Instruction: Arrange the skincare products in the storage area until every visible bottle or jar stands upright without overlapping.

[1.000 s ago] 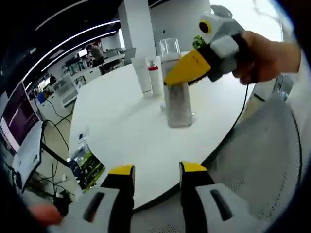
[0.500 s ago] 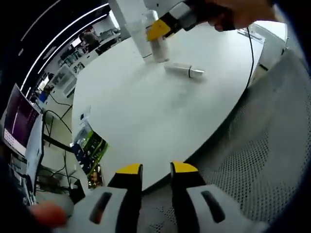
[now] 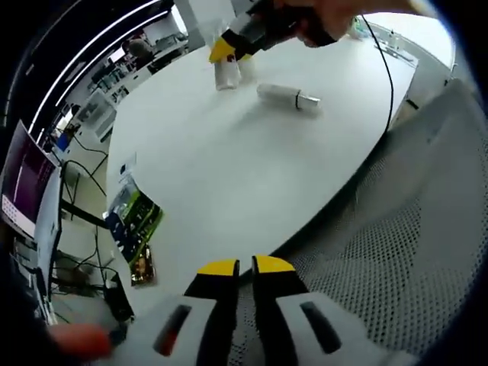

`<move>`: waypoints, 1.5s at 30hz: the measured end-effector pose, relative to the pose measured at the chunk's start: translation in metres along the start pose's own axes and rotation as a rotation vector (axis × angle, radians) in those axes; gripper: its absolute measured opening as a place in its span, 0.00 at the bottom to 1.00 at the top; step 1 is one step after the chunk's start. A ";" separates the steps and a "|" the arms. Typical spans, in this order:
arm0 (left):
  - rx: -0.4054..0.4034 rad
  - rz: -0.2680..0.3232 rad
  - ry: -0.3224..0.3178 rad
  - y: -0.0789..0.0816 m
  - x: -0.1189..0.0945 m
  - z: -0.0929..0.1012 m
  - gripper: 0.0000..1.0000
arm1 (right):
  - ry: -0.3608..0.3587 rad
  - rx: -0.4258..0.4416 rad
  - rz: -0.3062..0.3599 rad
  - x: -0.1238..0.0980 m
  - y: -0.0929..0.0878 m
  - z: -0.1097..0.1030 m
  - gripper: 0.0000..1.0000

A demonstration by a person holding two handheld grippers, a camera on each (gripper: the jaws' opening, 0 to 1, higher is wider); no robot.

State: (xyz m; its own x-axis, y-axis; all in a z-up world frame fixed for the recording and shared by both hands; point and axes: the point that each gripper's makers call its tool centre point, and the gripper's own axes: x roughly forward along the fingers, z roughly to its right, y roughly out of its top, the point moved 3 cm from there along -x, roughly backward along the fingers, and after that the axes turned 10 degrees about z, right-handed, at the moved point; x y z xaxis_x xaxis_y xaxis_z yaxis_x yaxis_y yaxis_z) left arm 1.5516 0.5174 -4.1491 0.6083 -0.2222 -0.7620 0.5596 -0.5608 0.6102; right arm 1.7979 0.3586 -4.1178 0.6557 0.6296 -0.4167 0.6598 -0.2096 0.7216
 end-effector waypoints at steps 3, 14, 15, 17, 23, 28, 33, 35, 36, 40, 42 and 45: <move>-0.002 -0.010 -0.005 -0.002 0.000 0.001 0.00 | -0.065 -0.125 -0.002 0.006 0.002 0.018 0.17; 0.000 -0.014 -0.014 -0.003 -0.001 0.003 0.00 | -0.244 -0.554 0.087 0.023 0.006 0.047 0.17; 0.001 -0.016 -0.016 -0.003 -0.001 0.004 0.00 | -0.253 -0.575 0.109 0.025 0.007 0.048 0.17; 0.003 -0.016 -0.019 -0.003 -0.001 0.004 0.00 | -0.285 -0.587 0.104 0.024 0.007 0.050 0.17; 0.007 -0.015 -0.025 -0.003 0.000 0.006 0.00 | -0.313 -0.648 0.121 0.024 0.003 0.049 0.17; 0.005 -0.018 -0.025 -0.003 0.001 0.006 0.00 | -0.335 -0.652 0.146 0.022 0.001 0.047 0.17; 0.006 -0.020 -0.028 -0.004 0.001 0.007 0.00 | -0.359 -0.640 0.152 0.021 0.002 0.047 0.18; 0.006 -0.022 -0.028 -0.004 0.000 0.007 0.00 | -0.365 -0.627 0.154 0.020 0.003 0.048 0.18; 0.006 -0.023 -0.029 -0.004 0.000 0.007 0.00 | -0.368 -0.620 0.154 0.020 0.003 0.048 0.18; 0.005 -0.025 -0.028 -0.005 0.000 0.007 0.00 | -0.369 -0.587 0.148 0.020 0.004 0.049 0.17; 0.005 -0.024 -0.028 -0.005 0.000 0.007 0.00 | -0.367 -0.570 0.143 0.020 0.005 0.051 0.17; 0.005 -0.024 -0.026 -0.005 0.001 0.007 0.00 | -0.361 -0.548 0.125 0.021 0.002 0.056 0.21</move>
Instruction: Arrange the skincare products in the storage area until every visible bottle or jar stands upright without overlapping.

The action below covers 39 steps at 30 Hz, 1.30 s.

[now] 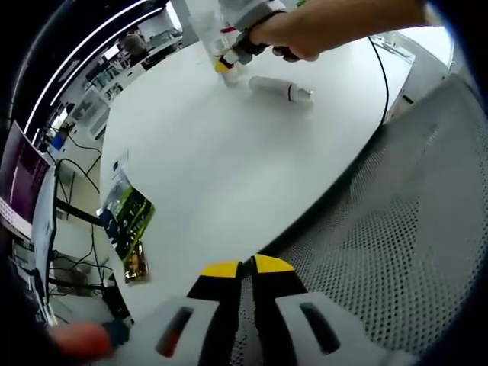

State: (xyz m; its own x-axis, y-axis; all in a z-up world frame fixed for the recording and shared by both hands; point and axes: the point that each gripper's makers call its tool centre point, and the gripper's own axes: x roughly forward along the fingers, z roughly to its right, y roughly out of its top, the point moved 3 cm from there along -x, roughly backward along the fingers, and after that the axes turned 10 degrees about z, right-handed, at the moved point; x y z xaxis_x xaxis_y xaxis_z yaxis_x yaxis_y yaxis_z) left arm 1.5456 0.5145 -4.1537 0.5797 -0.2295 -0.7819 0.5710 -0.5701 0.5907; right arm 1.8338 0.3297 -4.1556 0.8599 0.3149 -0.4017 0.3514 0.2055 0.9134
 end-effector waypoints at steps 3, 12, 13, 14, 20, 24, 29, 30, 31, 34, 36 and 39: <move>0.000 0.000 0.001 0.000 0.000 0.000 0.00 | 0.013 0.005 -0.022 0.001 -0.005 0.000 0.26; -0.001 0.002 0.006 0.000 -0.001 -0.001 0.00 | 0.064 -0.002 -0.047 -0.005 -0.009 -0.005 0.31; -0.001 0.002 0.006 0.000 -0.001 -0.001 0.00 | 0.074 -0.010 -0.050 -0.006 -0.009 -0.006 0.31; -0.001 0.002 0.006 0.000 -0.001 -0.001 0.00 | 0.085 -0.017 -0.052 -0.006 -0.008 -0.007 0.30; -0.007 -0.002 0.013 0.000 0.001 -0.002 0.00 | 0.120 -0.023 -0.066 -0.004 -0.011 -0.004 0.29; -0.007 0.000 0.016 0.000 0.001 -0.002 0.00 | 0.128 -0.025 -0.083 -0.005 -0.015 0.001 0.29; -0.005 -0.002 0.014 0.000 0.001 -0.002 0.00 | 0.140 -0.064 -0.101 -0.004 -0.018 0.010 0.28; -0.005 -0.002 0.014 0.000 0.001 -0.002 0.00 | 0.147 -0.077 -0.104 -0.002 -0.019 0.012 0.28; -0.005 -0.003 0.014 0.000 0.000 -0.002 0.00 | 0.154 -0.090 -0.107 -0.001 -0.019 0.013 0.28; -0.007 0.000 0.015 0.001 0.001 -0.002 0.00 | 0.203 -0.191 -0.121 0.000 -0.016 0.013 0.27; -0.009 -0.004 0.018 0.001 0.001 0.000 0.00 | 0.206 -0.183 -0.110 0.002 -0.015 0.014 0.27; -0.009 0.002 0.024 0.003 0.001 0.000 0.00 | 0.196 -0.157 -0.109 0.004 -0.014 0.016 0.26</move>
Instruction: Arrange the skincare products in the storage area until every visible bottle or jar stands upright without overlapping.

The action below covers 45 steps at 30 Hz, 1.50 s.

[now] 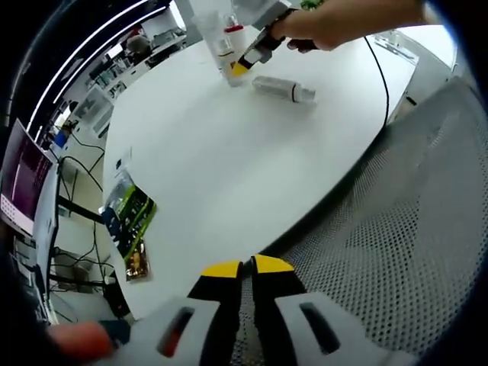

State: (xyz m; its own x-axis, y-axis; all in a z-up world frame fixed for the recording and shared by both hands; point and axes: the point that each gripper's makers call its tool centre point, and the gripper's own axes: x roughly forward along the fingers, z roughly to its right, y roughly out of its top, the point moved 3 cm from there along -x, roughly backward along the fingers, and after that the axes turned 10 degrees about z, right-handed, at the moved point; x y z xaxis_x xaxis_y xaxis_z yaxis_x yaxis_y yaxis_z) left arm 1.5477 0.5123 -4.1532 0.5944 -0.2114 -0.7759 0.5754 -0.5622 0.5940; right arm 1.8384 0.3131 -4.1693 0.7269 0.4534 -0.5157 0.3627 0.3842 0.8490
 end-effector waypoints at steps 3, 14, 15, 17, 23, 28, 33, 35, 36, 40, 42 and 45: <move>0.000 -0.010 -0.001 -0.001 0.000 0.000 0.00 | -0.009 0.054 0.003 0.001 0.001 -0.001 0.25; 0.004 -0.022 -0.005 -0.003 -0.001 0.000 0.00 | -0.059 0.136 -0.003 0.004 0.000 0.002 0.25; 0.005 -0.023 -0.005 -0.004 -0.001 0.000 0.00 | -0.060 0.135 -0.005 0.004 -0.001 0.002 0.25; 0.005 -0.021 -0.004 -0.004 -0.001 0.000 0.00 | -0.063 0.138 -0.005 0.004 -0.001 0.005 0.25; 0.006 -0.019 -0.003 -0.004 -0.001 0.000 0.00 | -0.075 0.165 0.014 0.004 0.004 0.011 0.26; 0.006 -0.022 -0.005 -0.004 -0.001 0.000 0.00 | -0.075 0.176 0.015 0.004 0.005 0.009 0.26; 0.006 -0.024 -0.006 -0.004 -0.001 0.000 0.00 | -0.086 0.183 0.011 0.004 0.005 0.013 0.26; 0.006 -0.028 -0.007 -0.005 -0.001 0.000 0.00 | -0.088 0.188 0.009 0.003 0.004 0.015 0.26; 0.006 -0.029 -0.007 -0.005 -0.001 0.000 0.00 | -0.089 0.190 0.008 0.003 0.004 0.016 0.26; 0.005 -0.028 -0.006 -0.005 -0.001 0.000 0.00 | -0.084 0.197 0.011 0.003 0.004 0.017 0.27; 0.006 -0.029 -0.006 -0.005 -0.001 0.000 0.00 | -0.080 0.197 0.011 0.003 0.004 0.017 0.27; 0.007 -0.027 -0.006 -0.005 -0.001 0.000 0.00 | -0.036 0.214 0.015 -0.003 0.007 0.009 0.30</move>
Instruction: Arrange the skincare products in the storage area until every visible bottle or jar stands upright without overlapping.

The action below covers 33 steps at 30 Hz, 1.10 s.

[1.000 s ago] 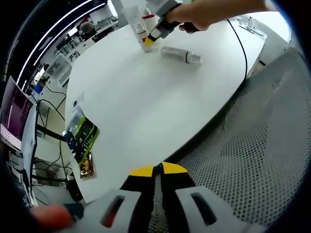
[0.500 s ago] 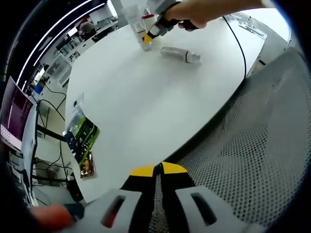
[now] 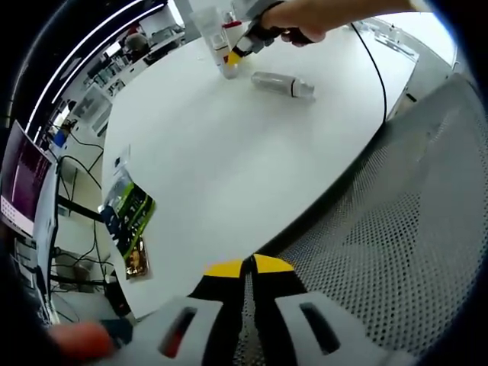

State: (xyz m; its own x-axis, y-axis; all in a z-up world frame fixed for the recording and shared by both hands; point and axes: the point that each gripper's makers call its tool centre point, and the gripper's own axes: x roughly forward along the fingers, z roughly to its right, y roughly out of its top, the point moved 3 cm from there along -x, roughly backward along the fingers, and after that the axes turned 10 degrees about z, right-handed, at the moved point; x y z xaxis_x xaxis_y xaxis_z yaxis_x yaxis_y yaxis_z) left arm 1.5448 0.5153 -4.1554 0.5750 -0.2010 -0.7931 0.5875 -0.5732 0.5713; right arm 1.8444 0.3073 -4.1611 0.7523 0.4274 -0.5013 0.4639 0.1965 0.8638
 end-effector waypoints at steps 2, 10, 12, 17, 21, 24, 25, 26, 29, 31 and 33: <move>0.002 -0.003 -0.002 0.000 0.000 0.000 0.00 | 0.060 -0.024 0.010 -0.010 0.003 -0.002 0.34; 0.005 0.031 0.011 0.005 -0.001 -0.002 0.00 | 0.219 -0.016 -0.093 -0.079 -0.033 -0.016 0.44; 0.007 0.031 0.009 0.005 -0.001 -0.002 0.00 | 0.234 -0.022 -0.117 -0.088 -0.044 -0.023 0.44; 0.012 0.025 0.001 0.005 0.000 0.000 0.00 | 0.260 -0.047 -0.194 -0.101 -0.070 -0.045 0.51; 0.021 0.030 -0.004 0.006 -0.001 0.000 0.00 | 0.251 -0.052 -0.196 -0.108 -0.077 -0.058 0.51; 0.027 0.039 -0.005 0.008 -0.002 0.000 0.00 | 0.227 -0.048 -0.209 -0.114 -0.085 -0.063 0.50; 0.028 0.041 -0.006 0.008 -0.002 0.000 0.00 | 0.210 -0.054 -0.220 -0.115 -0.088 -0.061 0.50; 0.030 0.043 -0.006 0.009 -0.002 0.000 0.00 | 0.193 -0.060 -0.230 -0.117 -0.092 -0.060 0.50; 0.037 0.054 -0.008 0.011 -0.003 0.000 0.00 | 0.187 -0.050 -0.217 -0.120 -0.094 -0.057 0.49; 0.044 0.057 -0.013 0.011 -0.003 0.001 0.00 | 0.198 -0.057 -0.221 -0.121 -0.097 -0.056 0.49; 0.050 0.062 -0.018 0.012 -0.003 0.002 0.00 | 0.214 -0.086 -0.225 -0.122 -0.099 -0.057 0.49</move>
State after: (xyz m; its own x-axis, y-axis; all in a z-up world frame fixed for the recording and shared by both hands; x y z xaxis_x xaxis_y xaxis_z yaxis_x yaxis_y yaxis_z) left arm 1.5489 0.5071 -4.1460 0.5993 -0.2514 -0.7600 0.5216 -0.5977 0.6089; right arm 1.6802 0.2861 -4.1829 0.5161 0.5387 -0.6659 0.5595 0.3766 0.7383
